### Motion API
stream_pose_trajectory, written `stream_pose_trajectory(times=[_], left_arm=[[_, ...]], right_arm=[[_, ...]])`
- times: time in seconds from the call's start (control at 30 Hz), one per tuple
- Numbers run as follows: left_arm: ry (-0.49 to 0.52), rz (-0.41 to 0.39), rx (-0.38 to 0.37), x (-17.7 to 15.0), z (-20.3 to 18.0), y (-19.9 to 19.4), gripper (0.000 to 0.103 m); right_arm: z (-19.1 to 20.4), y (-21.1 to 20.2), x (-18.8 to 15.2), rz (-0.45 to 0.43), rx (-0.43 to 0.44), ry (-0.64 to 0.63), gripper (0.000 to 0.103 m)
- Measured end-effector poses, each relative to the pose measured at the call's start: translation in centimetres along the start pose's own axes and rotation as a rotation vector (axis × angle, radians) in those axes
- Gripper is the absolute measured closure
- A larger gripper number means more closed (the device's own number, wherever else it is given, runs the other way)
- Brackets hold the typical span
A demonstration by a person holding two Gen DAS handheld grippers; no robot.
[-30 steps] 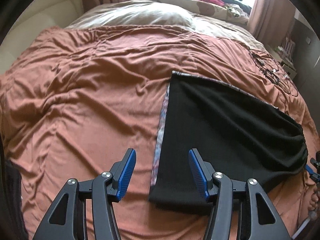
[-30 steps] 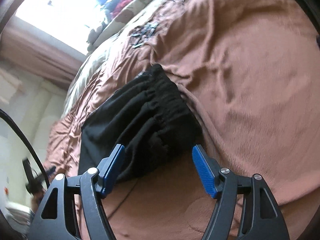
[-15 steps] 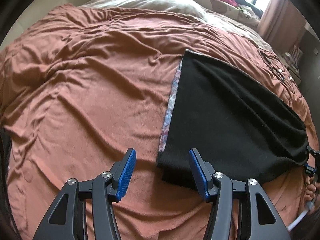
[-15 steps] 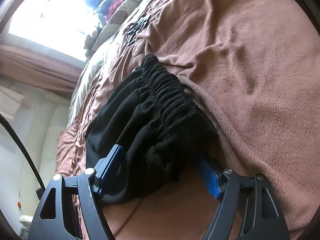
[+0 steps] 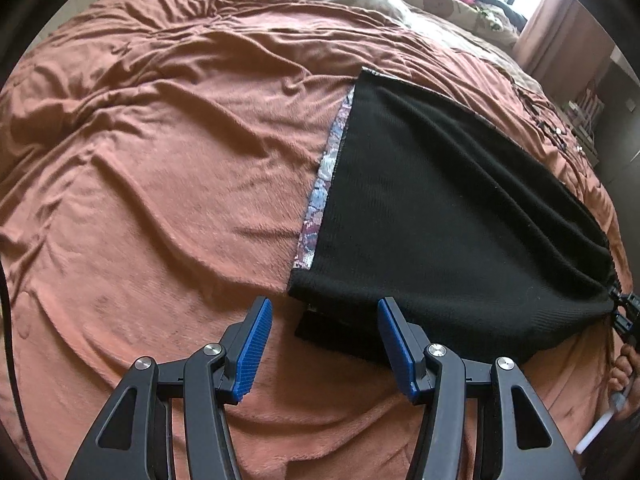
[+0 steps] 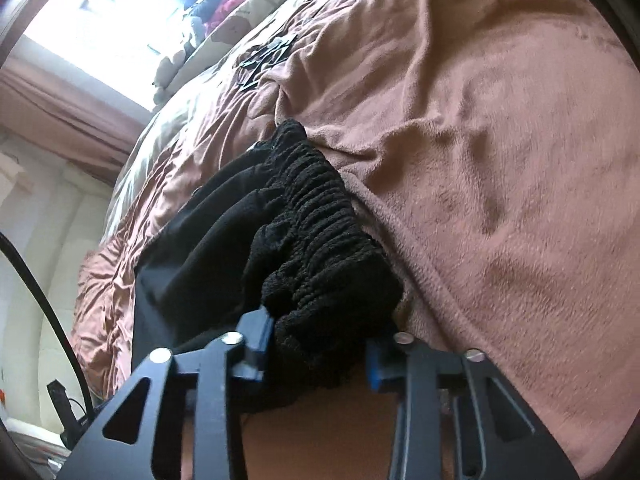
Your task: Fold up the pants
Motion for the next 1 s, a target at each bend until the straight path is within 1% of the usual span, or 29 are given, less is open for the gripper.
stream_pose_trajectory(times=[0.03,0.07,0.17,0.27,0.37,0.47,0.53,0.6,0.63,0.73,0.8,1.0], left_arm=[[-0.006,0.002,-0.006,0.0,0.0,0.1,0.046],[-0.013,0.003,-0.012,0.0,0.1,0.1,0.046],[-0.035,0.003,-0.033,0.0,0.4,0.1,0.046],[-0.076,0.010,-0.086,0.1,0.8,0.1,0.046],[-0.116,0.023,-0.122,0.0,1.0,0.4,0.046],[-0.147,0.054,-0.155,-0.3,1.1,1.2,0.046],[-0.187,0.085,-0.187,-0.5,1.4,1.9,0.046],[-0.229,0.078,-0.213,-0.3,1.8,1.7,0.046],[-0.242,0.057,-0.224,0.1,2.0,1.2,0.046],[-0.249,0.010,-0.253,1.1,2.1,0.0,0.046],[-0.236,-0.007,-0.268,1.7,1.8,-0.5,0.046],[-0.173,-0.023,-0.248,2.6,0.4,0.2,0.046]], right_arm=[[0.0,-0.2,0.2,-0.005,0.003,0.001,0.082],[-0.2,-0.5,0.4,-0.015,0.004,0.007,0.086],[-1.0,-1.1,0.6,-0.043,0.008,0.042,0.088],[-1.3,-1.3,0.3,-0.041,0.011,0.049,0.088],[-1.3,-1.3,-0.2,-0.038,0.020,0.048,0.088],[-1.8,-1.0,-0.1,-0.015,0.055,0.083,0.085],[-2.1,-1.0,-0.1,-0.004,0.077,0.097,0.085],[-2.4,-1.1,0.1,0.001,0.082,0.090,0.084],[-2.4,-1.1,0.1,0.004,0.079,0.082,0.084],[-2.6,-1.3,0.2,0.008,0.073,0.071,0.084],[-2.6,-1.3,0.3,0.009,0.073,0.074,0.084],[-2.5,-1.0,0.3,0.011,0.074,0.081,0.084]])
Point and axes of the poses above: each gripper's, at about its wrist camera, not at the fingertips, and y roughly the way its jaws point, z to its left, x to its top, the point moved 9 cm from there along y, roughly the way its jaws point, and after that the axes turned 11 degrees about x, right-handed, at the moved point
